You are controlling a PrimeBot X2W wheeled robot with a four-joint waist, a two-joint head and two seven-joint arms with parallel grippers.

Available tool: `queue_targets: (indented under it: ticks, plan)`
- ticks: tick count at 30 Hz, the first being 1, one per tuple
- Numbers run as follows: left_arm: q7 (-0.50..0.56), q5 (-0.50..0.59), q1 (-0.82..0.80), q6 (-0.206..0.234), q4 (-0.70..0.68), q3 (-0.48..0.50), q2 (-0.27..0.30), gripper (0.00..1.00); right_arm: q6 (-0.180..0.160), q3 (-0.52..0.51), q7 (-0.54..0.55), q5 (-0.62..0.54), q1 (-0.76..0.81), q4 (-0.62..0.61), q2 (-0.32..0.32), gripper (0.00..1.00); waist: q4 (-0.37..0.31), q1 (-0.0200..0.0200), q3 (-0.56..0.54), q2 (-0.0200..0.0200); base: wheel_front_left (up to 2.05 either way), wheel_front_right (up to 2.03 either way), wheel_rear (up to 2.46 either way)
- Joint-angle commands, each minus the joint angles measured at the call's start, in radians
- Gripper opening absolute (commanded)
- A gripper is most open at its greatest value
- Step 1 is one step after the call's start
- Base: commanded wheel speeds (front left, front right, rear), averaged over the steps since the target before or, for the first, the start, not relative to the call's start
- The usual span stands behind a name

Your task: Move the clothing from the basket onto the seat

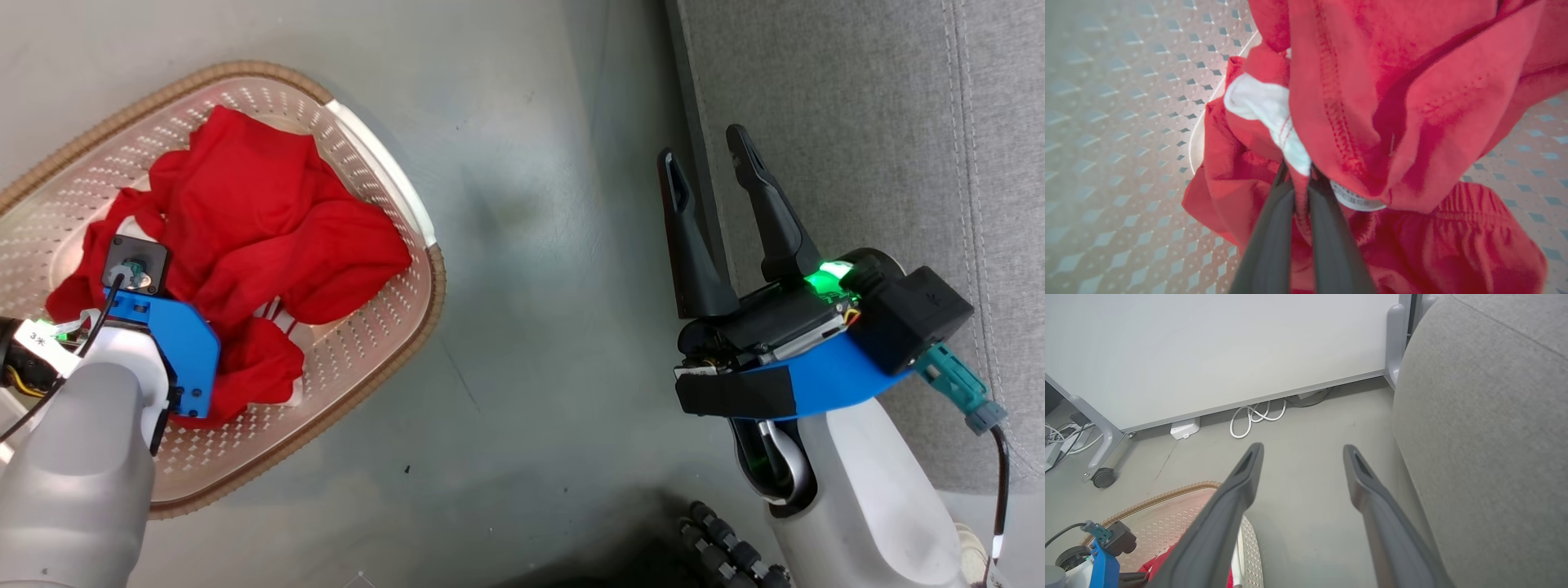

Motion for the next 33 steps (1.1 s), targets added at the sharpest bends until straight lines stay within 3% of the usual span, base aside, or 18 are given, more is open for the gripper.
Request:
queue_targets:
  ticks: [1, 10, 20, 33]
  plan:
    - [-0.017, -0.008, -0.012, 0.000, 0.003, -0.001, -0.003, 0.00, -0.001, -0.002, -0.005, -0.001, -0.015, 0.006, -0.002, 1.00, 0.007, -0.0001, -0.015, -0.0001, 0.00, 0.00, 0.00]
    - [-0.128, -0.052, 0.033, -0.011, 0.021, 0.009, -0.061, 0.00, -0.001, -0.025, -0.005, -0.031, 0.019, 0.043, -0.002, 1.00, 0.056, -0.0001, -0.178, -0.0001, 0.00, 0.00, 0.00]
    - [-0.274, -0.090, 0.125, -0.057, 0.052, -0.017, -0.181, 0.00, -0.001, -0.076, -0.005, -0.090, 0.139, 0.122, -0.002, 1.00, 0.143, -0.0001, -0.514, -0.0001, 0.00, 0.00, 0.00]
    - [-0.322, -0.173, 0.203, -0.112, -0.030, -0.104, -0.247, 0.00, -0.001, -0.094, 0.027, -0.119, 0.286, 0.156, -0.002, 1.00, 0.203, -0.0001, -0.823, -0.0001, 0.00, 0.00, 0.00]
